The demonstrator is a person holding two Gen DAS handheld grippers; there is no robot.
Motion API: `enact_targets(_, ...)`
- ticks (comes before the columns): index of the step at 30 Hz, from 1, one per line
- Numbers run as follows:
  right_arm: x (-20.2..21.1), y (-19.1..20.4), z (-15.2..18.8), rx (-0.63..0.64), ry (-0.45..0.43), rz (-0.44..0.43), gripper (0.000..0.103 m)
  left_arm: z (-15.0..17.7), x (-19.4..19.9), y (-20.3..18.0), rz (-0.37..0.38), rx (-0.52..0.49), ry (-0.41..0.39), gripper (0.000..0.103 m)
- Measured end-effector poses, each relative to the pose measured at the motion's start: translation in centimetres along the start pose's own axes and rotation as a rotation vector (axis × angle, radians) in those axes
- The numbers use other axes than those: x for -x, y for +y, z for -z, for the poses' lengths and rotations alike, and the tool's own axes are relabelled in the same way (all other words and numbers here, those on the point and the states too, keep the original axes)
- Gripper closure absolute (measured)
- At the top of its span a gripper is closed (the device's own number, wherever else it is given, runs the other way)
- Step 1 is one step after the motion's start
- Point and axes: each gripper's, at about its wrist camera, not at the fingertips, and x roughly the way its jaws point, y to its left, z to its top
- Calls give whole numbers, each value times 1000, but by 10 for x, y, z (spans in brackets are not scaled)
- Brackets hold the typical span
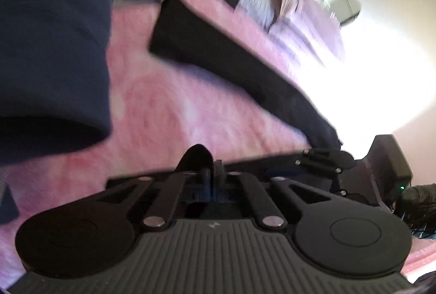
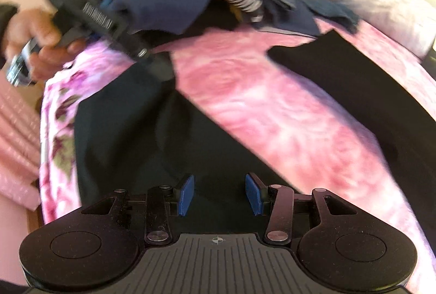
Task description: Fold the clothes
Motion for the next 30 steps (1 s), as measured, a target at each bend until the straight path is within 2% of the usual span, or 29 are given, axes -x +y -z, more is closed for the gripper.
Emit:
enact_targets(2, 2, -11, -4, -26, -18, 13, 57, 1, 16, 3, -11, 11, -100, 103)
enact_targets(5, -1, -22, -10, -28, -33, 31, 57, 5, 28, 7, -51, 8, -150, 103)
enact_targets(11, -17, -31, -17, 44, 1, 17, 57, 28, 54, 10, -40, -5, -76, 103)
enact_targets(14, -19, -28, -20, 81, 5, -57, 57, 44, 66, 14, -53, 12, -24, 103)
enact_targets(16, -24, -21, -24, 136, 19, -105, 58, 52, 69, 16, -67, 16, -5, 103)
enact_targets(22, -46, 5, -21, 354, 77, -100, 58, 60, 66, 18, -79, 20, 14, 103)
enact_targets(23, -46, 8, -21, 381, 78, -91, 71, 58, 63, 16, -77, 22, 14, 103)
enact_targets(24, -46, 10, -21, 398, 78, -86, 76, 57, 60, 16, -76, 23, 14, 103)
enact_targets(26, -43, 10, -22, 397, 74, -88, 99, 55, 55, 15, -76, 28, 12, 103)
enact_targets(27, -43, 7, -25, 376, 66, -87, 102, 53, 52, 15, -76, 29, 13, 103)
enact_targets(30, -44, -25, -46, 187, 14, -60, 103, 47, 43, 15, -77, 31, 22, 103)
